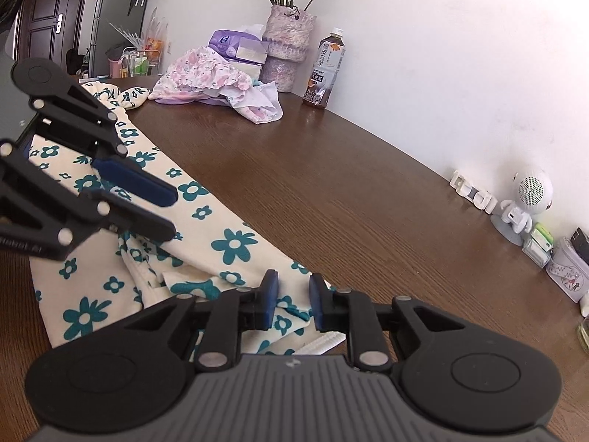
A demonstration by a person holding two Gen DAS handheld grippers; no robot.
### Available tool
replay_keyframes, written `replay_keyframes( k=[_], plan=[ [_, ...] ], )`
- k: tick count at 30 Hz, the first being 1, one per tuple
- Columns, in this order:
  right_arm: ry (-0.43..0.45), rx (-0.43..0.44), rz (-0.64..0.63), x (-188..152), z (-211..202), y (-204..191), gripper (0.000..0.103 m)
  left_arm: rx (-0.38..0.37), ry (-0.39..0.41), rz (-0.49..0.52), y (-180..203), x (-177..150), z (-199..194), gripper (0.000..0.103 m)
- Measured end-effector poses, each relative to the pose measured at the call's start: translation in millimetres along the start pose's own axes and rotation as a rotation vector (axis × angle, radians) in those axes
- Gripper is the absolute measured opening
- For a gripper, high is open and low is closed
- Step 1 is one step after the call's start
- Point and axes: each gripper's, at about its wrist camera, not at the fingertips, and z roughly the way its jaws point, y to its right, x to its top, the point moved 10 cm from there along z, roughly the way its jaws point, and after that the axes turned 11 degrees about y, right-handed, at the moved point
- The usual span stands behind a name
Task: Fold clothes
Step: 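Open both grippers and move them apart from the folded strip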
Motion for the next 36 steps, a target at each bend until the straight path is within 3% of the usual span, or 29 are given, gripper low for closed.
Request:
replay_keyframes(
  k=[2, 7, 13, 18, 22, 24, 27, 31, 36],
  plan=[
    [0.0, -0.001, -0.007, 0, 0, -1, 0.018, -0.002, -0.03, -0.011, -5, -9, 1, 0.013],
    [0.004, -0.008, -0.02, -1, 0, -3, 0.018, -0.021, -0.06, -0.024, -11, -25, -6, 0.014],
    [0.007, -0.02, -0.03, -4, -2, -5, 0.018, -0.027, -0.026, -0.036, -24, -26, -29, 0.016],
    [0.002, -0.044, -0.041, -3, -4, -8, 0.019, 0.017, -0.007, -0.044, -56, -26, -42, 0.016],
    [0.039, -0.086, 0.019, 16, -13, -10, 0.019, -0.022, -0.038, -0.032, -62, -36, -36, 0.016],
    [0.095, -0.068, 0.045, 36, -22, -25, 0.019, -0.059, -0.047, -0.03, -58, -42, -34, 0.016],
    [0.111, -0.01, 0.057, 55, -17, -64, 0.021, -0.096, -0.044, -0.038, -53, -49, -31, 0.013],
    [0.042, 0.004, 0.064, 55, 10, -98, 0.021, -0.115, -0.037, -0.041, -53, -49, -31, 0.013],
    [-0.024, -0.024, 0.116, 44, 21, -103, 0.021, -0.148, -0.03, -0.057, -55, -49, -32, 0.013]
  ],
)
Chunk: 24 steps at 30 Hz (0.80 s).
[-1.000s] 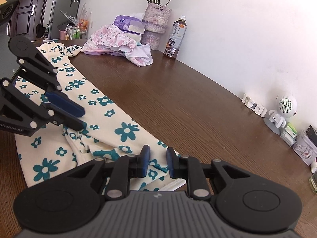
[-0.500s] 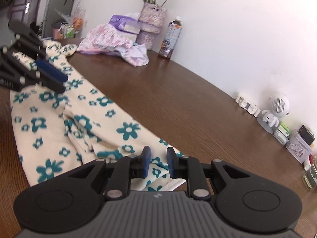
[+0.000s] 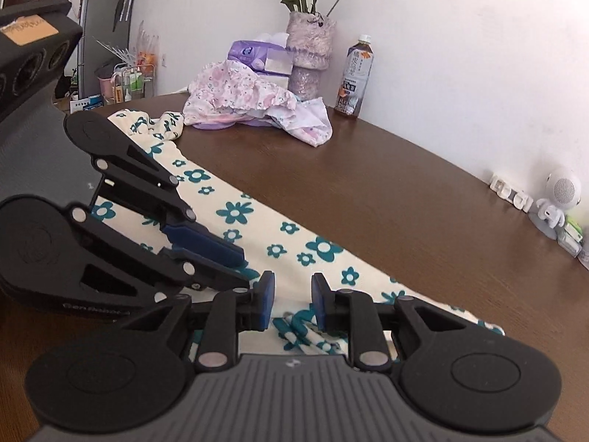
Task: Fold clothes
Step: 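Open both grippers and move them apart from the folded strip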
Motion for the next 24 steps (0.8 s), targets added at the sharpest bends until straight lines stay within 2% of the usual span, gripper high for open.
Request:
replay_keyframes(
  k=[2, 6, 8, 11, 18, 24],
  plan=[
    [-0.006, -0.012, 0.02, -6, -2, 2, 0.021, -0.002, 0.011, -0.002, -3, 1, -3, 0.018],
    [-0.006, -0.036, 0.028, -9, -3, 1, 0.021, 0.025, 0.044, -0.001, -16, 7, -11, 0.019],
    [-0.006, -0.052, 0.017, -9, -3, -1, 0.021, 0.043, 0.031, 0.008, -27, 5, -11, 0.02],
    [-0.008, -0.071, 0.002, -9, -3, -3, 0.021, 0.055, -0.001, 0.02, -42, -8, -13, 0.02],
    [-0.016, -0.093, -0.005, -9, -3, -5, 0.021, 0.086, 0.008, 0.062, -80, -29, -40, 0.022],
    [-0.032, -0.126, -0.014, -8, -1, -6, 0.02, 0.143, 0.003, 0.028, -118, -45, -61, 0.023]
  ],
)
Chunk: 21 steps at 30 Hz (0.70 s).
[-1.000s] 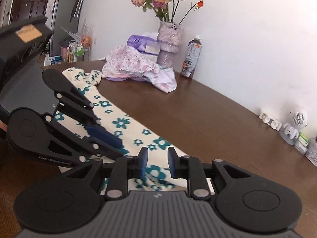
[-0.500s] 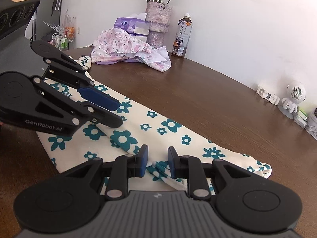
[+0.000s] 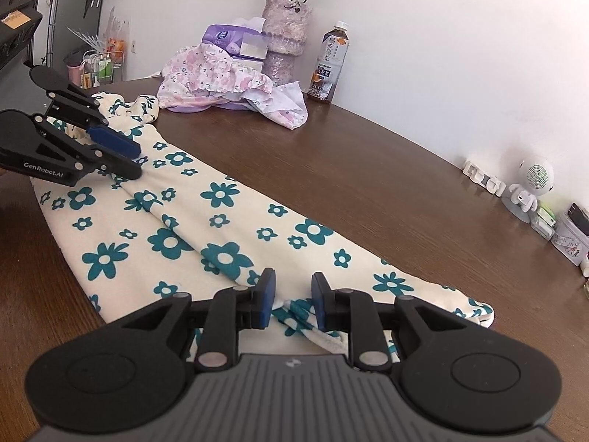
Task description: Fold clothes
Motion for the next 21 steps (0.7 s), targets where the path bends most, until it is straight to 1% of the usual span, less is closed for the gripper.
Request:
replay_keyframes(
  k=[4, 6, 7, 8, 9, 10, 11, 14, 16, 18, 21],
  plan=[
    [-0.022, -0.031, -0.017, 1, 3, -3, 0.021, -0.007, 0.024, -0.034, -14, 0, -16, 0.022],
    [-0.039, -0.04, -0.029, 4, 3, -5, 0.022, -0.005, 0.066, -0.044, -23, 8, -33, 0.023],
    [-0.047, -0.045, -0.03, 6, 3, -5, 0.022, 0.009, 0.087, -0.042, -30, 13, -43, 0.025],
    [-0.043, -0.049, -0.013, 10, 2, -5, 0.022, 0.023, 0.107, -0.04, -37, 17, -52, 0.03],
    [-0.022, -0.047, 0.018, 17, 0, -7, 0.022, 0.044, 0.118, -0.033, -45, 20, -61, 0.034],
    [-0.002, -0.043, 0.047, 24, -3, -9, 0.022, 0.071, 0.119, -0.022, -58, 20, -67, 0.04],
    [0.017, -0.025, 0.064, 32, -4, -14, 0.024, 0.098, 0.12, -0.011, -71, 21, -73, 0.042],
    [0.042, 0.034, 0.04, 52, 4, -45, 0.036, 0.161, 0.075, 0.019, -109, 12, -80, 0.042],
    [0.049, 0.071, 0.026, 63, 14, -67, 0.037, 0.175, 0.037, 0.036, -129, 4, -81, 0.042],
    [0.053, 0.103, 0.029, 72, 28, -87, 0.037, 0.154, 0.0, 0.055, -140, -4, -80, 0.043],
    [0.055, 0.127, 0.047, 84, 49, -108, 0.037, 0.086, -0.055, 0.102, -142, -19, -74, 0.045]
  ],
)
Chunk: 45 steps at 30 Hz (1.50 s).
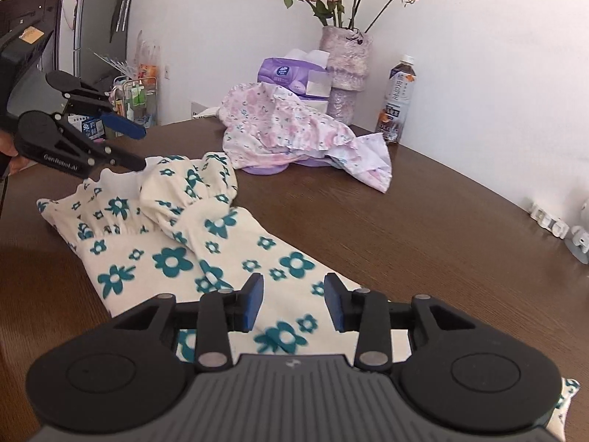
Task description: Fold clothes
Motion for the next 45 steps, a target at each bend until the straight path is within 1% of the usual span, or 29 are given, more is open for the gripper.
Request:
replay_keyframes(
  k=[1, 3, 6, 9, 10, 11, 12, 15, 17, 19, 22, 24, 25, 28, 30, 31, 32, 33, 34, 35, 37, 39, 40, 42, 45],
  plan=[
    [-0.005, -0.008, 0.006, 1, 8, -3, 0.037, -0.022, -0.017, 0.018, 1, -5, 3, 0.046],
    [-0.015, -0.012, 0.024, 2, 23, -9, 0.037, -0.037, -0.029, 0.055, 4, -8, 11, 0.046],
    [-0.017, 0.004, 0.055, 2, 37, -17, 0.037, -0.06, -0.01, 0.095, 11, -5, 22, 0.046],
    [-0.009, 0.012, 0.069, 2, 42, -23, 0.042, -0.095, 0.03, 0.15, 22, 1, 27, 0.046],
    [-0.013, 0.012, 0.068, 0, 43, -24, 0.042, -0.107, 0.041, 0.175, 27, 3, 28, 0.04],
    [-0.016, 0.011, 0.067, -1, 45, -25, 0.042, -0.113, 0.048, 0.194, 30, 5, 28, 0.014],
    [-0.02, 0.011, 0.067, -3, 46, -25, 0.042, -0.104, 0.056, 0.206, 31, 7, 28, 0.001],
    [-0.027, 0.007, 0.066, -8, 50, -27, 0.043, -0.081, 0.095, 0.225, 27, 16, 18, 0.001],
    [-0.02, 0.003, 0.066, -9, 50, -26, 0.043, -0.057, 0.118, 0.259, 26, 24, 5, 0.001],
    [-0.016, -0.001, 0.068, -10, 50, -26, 0.045, -0.056, 0.135, 0.277, 31, 29, -9, 0.001],
    [-0.009, 0.0, 0.075, -11, 49, -25, 0.045, -0.068, 0.131, 0.298, 42, 28, -26, 0.001],
    [-0.005, 0.001, 0.079, -11, 49, -24, 0.045, -0.068, 0.08, 0.269, 38, 15, -20, 0.001],
    [-0.005, -0.001, 0.077, -11, 49, -25, 0.045, -0.067, 0.054, 0.254, 36, 9, -17, 0.002],
    [-0.004, -0.005, 0.067, -11, 49, -26, 0.045, -0.03, -0.037, 0.158, 17, -14, -3, 0.009],
    [-0.003, -0.006, 0.064, -11, 49, -26, 0.045, 0.002, -0.041, 0.061, -3, -16, -2, 0.016],
    [-0.003, -0.006, 0.063, -11, 49, -26, 0.045, 0.019, -0.035, 0.01, -14, -15, -3, 0.026],
    [-0.003, -0.006, 0.063, -11, 49, -26, 0.045, 0.045, -0.02, -0.033, -25, -11, -3, 0.042],
    [-0.003, -0.006, 0.063, -10, 49, -26, 0.045, 0.07, -0.004, -0.075, -37, -7, -4, 0.049],
    [-0.003, -0.006, 0.063, -11, 48, -26, 0.045, 0.075, -0.001, -0.104, -44, -4, 1, 0.058],
    [-0.002, -0.006, 0.063, -11, 48, -26, 0.045, 0.081, 0.002, -0.133, -51, -1, 5, 0.064],
    [-0.002, -0.006, 0.062, -11, 47, -27, 0.045, 0.091, 0.009, -0.192, -65, 4, 15, 0.065],
    [-0.002, -0.007, 0.059, -11, 47, -27, 0.045, 0.045, -0.02, -0.248, -69, 2, 34, 0.065],
    [-0.002, -0.007, 0.059, -11, 47, -27, 0.045, 0.009, -0.039, -0.273, -68, 0, 46, 0.065],
    [-0.002, -0.007, 0.059, -10, 47, -27, 0.045, -0.027, -0.082, -0.288, -67, -8, 64, 0.065],
    [-0.003, -0.007, 0.059, -10, 48, -27, 0.045, -0.042, -0.119, -0.296, -69, -18, 83, 0.062]
  ],
)
